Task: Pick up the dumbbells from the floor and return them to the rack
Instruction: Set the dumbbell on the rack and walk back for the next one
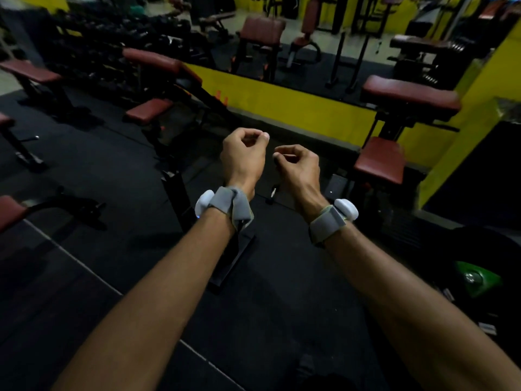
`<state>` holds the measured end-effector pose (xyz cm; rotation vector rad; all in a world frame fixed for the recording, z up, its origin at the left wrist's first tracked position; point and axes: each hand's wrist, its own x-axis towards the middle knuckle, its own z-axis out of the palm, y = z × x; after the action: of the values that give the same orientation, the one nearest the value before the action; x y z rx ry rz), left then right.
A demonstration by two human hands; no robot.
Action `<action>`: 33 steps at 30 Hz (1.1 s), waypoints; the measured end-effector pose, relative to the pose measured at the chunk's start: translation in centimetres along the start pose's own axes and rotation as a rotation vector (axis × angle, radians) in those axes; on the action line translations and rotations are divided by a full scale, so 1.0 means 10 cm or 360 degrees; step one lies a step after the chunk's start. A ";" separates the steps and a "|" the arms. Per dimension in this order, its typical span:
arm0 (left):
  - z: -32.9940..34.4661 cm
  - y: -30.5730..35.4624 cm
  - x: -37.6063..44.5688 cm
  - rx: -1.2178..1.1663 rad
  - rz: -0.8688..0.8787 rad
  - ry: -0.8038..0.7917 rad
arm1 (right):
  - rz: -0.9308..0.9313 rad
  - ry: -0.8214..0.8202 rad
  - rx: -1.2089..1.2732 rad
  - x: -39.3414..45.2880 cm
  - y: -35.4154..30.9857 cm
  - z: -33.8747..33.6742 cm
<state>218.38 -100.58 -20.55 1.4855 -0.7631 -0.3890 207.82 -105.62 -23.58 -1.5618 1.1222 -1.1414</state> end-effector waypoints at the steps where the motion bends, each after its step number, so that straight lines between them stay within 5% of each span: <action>1: 0.07 -0.01 0.03 0.0010 0.0008 -0.0013 | -0.0004 -0.0007 0.0016 0.07 0.03 -0.02; 20: 2.09 -0.20 0.81 0.0094 -0.0070 0.0009 | 0.0007 0.0032 0.0004 2.02 0.81 -0.93; 33: 2.93 -1.07 2.02 0.0229 -0.0275 -0.0032 | 0.0183 0.0002 -0.0193 3.34 1.61 -0.64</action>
<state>215.67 -136.67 -29.05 1.6914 -0.6919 -0.4884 204.63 -142.22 -31.74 -1.5668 1.2857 -1.0139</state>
